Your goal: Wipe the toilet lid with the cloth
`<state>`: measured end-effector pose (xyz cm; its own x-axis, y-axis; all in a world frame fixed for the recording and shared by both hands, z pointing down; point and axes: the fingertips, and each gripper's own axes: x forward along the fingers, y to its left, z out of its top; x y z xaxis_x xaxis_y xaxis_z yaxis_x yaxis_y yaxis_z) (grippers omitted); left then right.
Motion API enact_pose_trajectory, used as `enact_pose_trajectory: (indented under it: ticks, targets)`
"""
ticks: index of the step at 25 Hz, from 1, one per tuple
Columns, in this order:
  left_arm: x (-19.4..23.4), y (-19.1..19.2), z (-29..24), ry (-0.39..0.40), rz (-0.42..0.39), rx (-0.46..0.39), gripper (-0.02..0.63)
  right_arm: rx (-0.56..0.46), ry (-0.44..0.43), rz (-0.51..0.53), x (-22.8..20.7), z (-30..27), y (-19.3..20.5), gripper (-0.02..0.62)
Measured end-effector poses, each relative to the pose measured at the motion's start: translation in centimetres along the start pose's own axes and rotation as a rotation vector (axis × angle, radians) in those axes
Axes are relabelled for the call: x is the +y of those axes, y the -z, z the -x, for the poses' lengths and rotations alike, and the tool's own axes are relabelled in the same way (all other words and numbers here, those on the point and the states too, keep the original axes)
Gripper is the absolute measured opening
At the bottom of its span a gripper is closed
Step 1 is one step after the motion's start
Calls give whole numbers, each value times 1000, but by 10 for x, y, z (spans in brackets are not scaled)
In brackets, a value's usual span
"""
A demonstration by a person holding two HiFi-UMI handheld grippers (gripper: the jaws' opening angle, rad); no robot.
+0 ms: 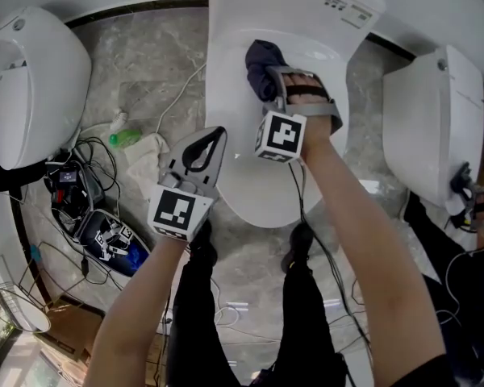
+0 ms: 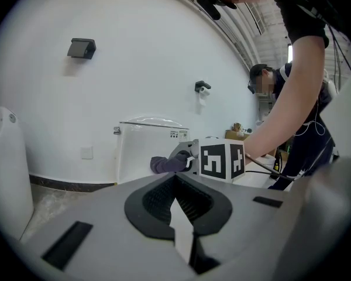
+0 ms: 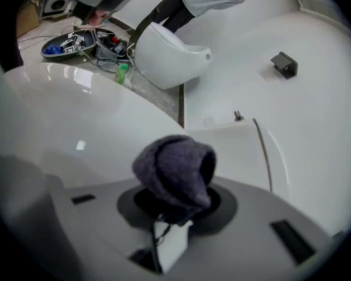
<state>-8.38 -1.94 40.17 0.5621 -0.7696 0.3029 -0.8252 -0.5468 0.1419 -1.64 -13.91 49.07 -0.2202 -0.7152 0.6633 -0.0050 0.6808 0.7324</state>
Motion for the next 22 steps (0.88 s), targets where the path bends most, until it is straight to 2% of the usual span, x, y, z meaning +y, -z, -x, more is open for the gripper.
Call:
enact_pose_trajectory:
  ticks: [9, 13, 18, 22]
  targets:
    - [-35, 1, -22, 32, 17, 15, 9, 80, 9, -46, 2, 17, 81, 98]
    - [-41, -1, -29, 45, -26, 0, 9, 124, 4, -70, 5, 24, 117, 98]
    - [-52, -2, -34, 52, -3, 13, 9, 181, 5, -99, 8, 32, 155, 98]
    - [-57, -2, -38, 64, -29, 7, 9, 214, 4, -131, 10, 36, 176, 98]
